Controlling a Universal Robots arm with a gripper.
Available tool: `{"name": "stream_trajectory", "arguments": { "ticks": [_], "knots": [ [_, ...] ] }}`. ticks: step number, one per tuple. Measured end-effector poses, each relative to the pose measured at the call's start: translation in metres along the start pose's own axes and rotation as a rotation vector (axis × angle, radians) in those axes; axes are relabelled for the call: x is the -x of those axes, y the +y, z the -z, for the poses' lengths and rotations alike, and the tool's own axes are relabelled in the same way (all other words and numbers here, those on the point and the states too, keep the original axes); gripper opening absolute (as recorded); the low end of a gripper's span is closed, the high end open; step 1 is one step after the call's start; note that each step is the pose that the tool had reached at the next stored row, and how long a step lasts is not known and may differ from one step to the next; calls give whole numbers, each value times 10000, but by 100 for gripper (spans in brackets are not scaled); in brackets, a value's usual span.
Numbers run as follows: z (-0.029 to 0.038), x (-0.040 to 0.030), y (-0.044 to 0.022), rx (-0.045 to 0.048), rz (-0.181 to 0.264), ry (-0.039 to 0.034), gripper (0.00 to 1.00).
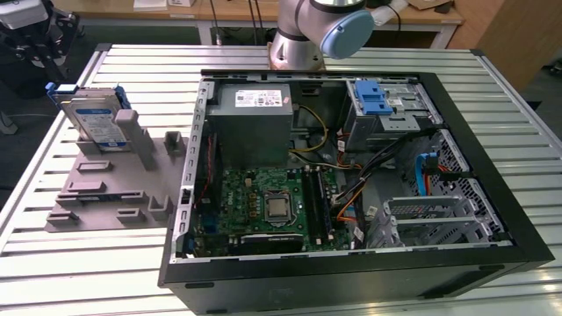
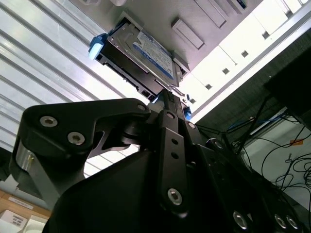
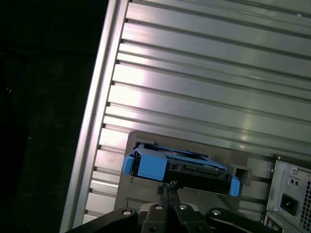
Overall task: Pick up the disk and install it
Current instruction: 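Pick up the disk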
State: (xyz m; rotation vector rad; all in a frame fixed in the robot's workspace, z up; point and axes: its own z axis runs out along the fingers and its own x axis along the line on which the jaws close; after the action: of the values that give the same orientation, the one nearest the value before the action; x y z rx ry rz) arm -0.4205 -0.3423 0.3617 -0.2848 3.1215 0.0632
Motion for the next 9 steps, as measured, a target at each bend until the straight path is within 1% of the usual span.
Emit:
{"name": "stream_trajectory", "arguments": {
  "ticks": [5, 9],
  "knots": [
    [0, 0, 0, 0, 8, 0, 11],
    [-1, 0, 0, 1, 108, 3, 11]
  ]
}}
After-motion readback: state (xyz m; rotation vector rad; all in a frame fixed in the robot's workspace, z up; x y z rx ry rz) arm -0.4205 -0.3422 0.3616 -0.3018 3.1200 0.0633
